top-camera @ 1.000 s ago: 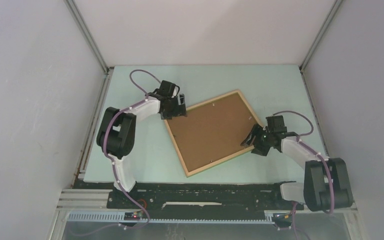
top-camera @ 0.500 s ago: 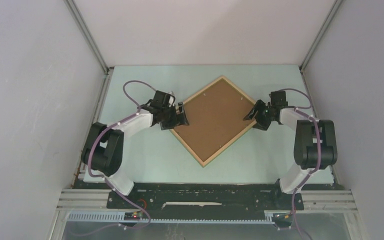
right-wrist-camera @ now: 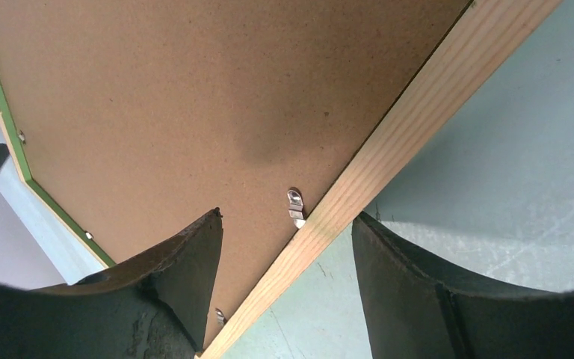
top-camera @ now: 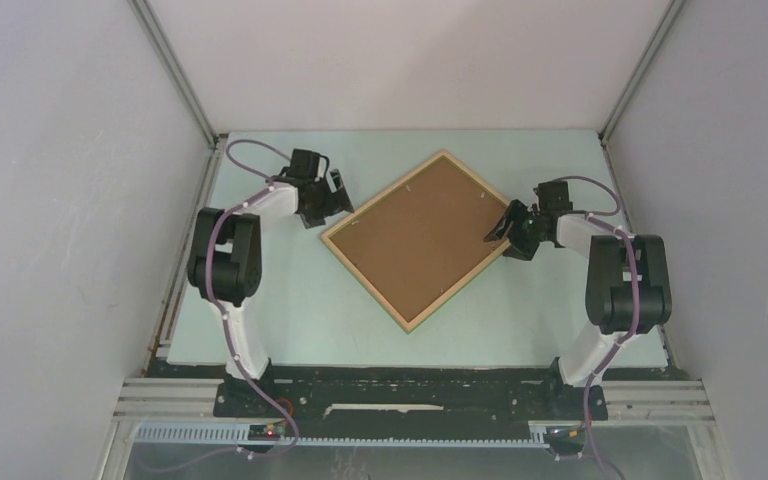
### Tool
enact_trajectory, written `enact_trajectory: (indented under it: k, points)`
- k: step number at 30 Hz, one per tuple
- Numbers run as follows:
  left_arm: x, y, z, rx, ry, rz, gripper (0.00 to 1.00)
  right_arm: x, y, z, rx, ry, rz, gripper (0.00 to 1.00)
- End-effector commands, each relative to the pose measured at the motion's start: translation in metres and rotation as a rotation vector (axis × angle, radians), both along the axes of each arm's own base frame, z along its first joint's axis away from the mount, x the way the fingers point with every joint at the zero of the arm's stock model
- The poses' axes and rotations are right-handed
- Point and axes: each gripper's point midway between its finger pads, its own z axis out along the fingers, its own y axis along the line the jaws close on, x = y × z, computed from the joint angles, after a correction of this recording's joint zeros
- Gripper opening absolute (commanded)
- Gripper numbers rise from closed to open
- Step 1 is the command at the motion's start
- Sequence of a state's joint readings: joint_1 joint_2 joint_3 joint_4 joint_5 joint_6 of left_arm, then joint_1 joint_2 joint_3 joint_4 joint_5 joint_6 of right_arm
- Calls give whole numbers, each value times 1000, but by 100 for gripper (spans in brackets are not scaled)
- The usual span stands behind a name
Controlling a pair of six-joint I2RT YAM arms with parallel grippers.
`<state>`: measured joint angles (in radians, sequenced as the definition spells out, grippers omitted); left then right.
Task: Put the photo into the frame
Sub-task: Adjust the photo frame at the center of the board.
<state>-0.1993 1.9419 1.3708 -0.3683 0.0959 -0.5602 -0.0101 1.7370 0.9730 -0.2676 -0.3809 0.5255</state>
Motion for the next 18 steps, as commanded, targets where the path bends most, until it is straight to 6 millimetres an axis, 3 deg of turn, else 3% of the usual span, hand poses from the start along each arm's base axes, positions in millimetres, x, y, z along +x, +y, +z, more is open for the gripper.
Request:
enact_trajectory:
  k: [1, 5, 7, 9, 12, 15, 18]
  points:
    - [-11, -22, -10, -53, 52, -73, 90, 6, 6, 13, 22, -56, 33, 71]
    - [-40, -41, -13, -135, 65, -121, 87, 9, 8, 16, 33, -62, 36, 71]
    - [-58, -53, -11, -183, 61, -133, 80, 9, 8, 17, 35, -64, 38, 71]
    - [-82, -66, -11, -195, 63, -145, 72, 11, 8, 18, 36, -66, 40, 71]
    - [-120, -87, -9, -159, 47, -199, 70, 14, 8, 17, 36, -62, 46, 71]
    - [-140, -82, -8, -93, 29, -202, 74, 17, 4, 13, 29, -51, 42, 71]
    - [-141, -67, -6, 3, 5, -217, 77, 18, 1, 9, 28, -43, 37, 71]
